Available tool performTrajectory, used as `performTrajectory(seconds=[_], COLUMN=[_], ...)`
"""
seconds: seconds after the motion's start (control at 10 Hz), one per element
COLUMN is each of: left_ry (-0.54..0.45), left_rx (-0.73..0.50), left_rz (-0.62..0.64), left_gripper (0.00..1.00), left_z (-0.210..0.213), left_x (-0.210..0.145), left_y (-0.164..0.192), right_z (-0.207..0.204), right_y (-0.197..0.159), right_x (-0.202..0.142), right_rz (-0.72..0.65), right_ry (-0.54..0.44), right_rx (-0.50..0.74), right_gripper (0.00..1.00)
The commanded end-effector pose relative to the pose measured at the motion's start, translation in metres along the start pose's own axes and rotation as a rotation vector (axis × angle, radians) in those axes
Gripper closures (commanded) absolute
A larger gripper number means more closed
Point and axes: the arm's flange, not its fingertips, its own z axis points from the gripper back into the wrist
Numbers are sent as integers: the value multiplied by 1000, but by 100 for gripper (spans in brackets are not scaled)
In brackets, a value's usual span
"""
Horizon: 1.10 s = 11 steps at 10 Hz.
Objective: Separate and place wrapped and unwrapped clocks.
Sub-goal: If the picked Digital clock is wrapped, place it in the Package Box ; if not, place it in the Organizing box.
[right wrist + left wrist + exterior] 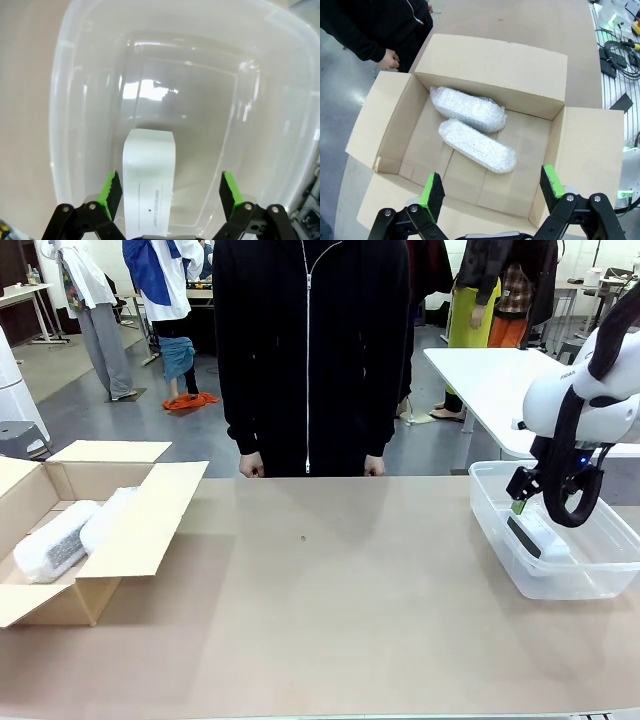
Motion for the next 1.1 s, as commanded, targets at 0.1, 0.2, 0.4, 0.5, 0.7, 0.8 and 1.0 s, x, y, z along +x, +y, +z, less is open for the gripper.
performTrajectory(seconds=[0.1, 0.2, 0.4, 0.5, 0.7, 0.8, 1.0], left_ry=[-15, -15, -15, -15, -15, -15, -15], left_rx=[4, 4, 4, 4, 4, 4, 4], left_rz=[-9, -9, -9, -9, -9, -9, -9], left_gripper=[0, 0, 0, 0, 0, 0, 0], left_z=[1, 1, 1, 1, 1, 1, 1], left_x=[0, 0, 0, 0, 0, 0, 0], left_y=[1, 1, 1, 1, 1, 1, 1], right_z=[25, 33, 41, 42, 42, 43, 43], right_y=[-1, 1, 3, 4, 6, 10, 2], right_x=[1, 0, -2, -2, -1, 1, 2], right_rz=[-19, -17, -12, -12, -5, 28, 5], right_ry=[-7, -20, -39, -41, -42, -65, -49], right_rx=[-31, -31, -31, -31, -33, -45, -19], right_gripper=[0, 0, 0, 0, 0, 0, 0])
